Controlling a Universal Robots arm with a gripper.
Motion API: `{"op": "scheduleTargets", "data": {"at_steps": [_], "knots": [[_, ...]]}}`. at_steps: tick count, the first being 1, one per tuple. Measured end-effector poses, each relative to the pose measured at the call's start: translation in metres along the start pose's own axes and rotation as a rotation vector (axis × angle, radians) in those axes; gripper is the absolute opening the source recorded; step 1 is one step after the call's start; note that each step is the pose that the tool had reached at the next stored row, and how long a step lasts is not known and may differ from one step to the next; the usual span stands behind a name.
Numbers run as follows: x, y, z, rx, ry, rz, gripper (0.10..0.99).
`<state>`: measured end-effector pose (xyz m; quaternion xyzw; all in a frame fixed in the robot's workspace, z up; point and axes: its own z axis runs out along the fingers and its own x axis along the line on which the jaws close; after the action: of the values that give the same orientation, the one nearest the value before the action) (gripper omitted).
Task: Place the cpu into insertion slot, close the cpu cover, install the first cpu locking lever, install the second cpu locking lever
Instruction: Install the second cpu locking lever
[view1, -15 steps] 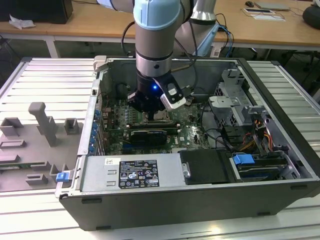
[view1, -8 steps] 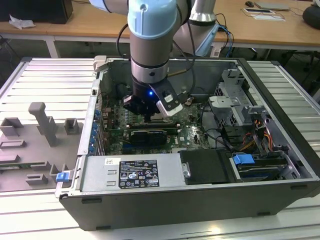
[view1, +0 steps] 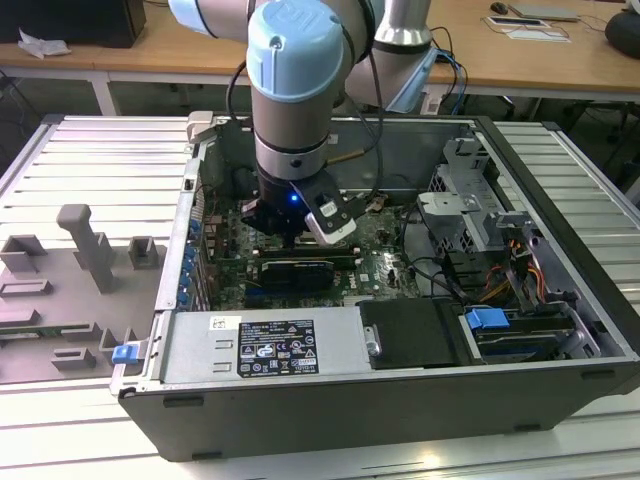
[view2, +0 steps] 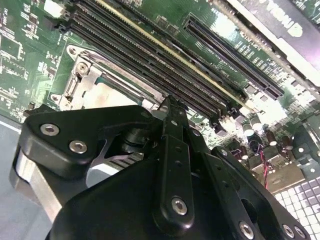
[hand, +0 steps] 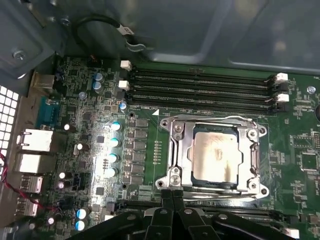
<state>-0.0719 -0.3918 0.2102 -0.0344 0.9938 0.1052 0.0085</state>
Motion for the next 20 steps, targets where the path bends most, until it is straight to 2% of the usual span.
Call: {"op": "scheduleTargets", "data": {"at_steps": [5,7,10,12,13,15,20], "knots": [[0.0013,-0.0025,0.005,-0.013,-0.0004,-0.001,0.106],[0.0016,-0.0028,0.0068,-0.025,-0.0013,-0.001,0.106],[0.0024,-0.0033,0.009,-0.038,-0.0021,-0.002,0.106],[0.0045,-0.0038,0.0124,-0.058,-0.0033,-0.003,0.106],[0.0055,-0.0039,0.0133,-0.063,-0.0037,-0.003,0.106],[0.007,-0.0038,0.013,-0.066,-0.0035,-0.003,0.106],[0.0067,-0.0013,0.0013,-0.068,-0.0039,-0.003,0.106]]}}
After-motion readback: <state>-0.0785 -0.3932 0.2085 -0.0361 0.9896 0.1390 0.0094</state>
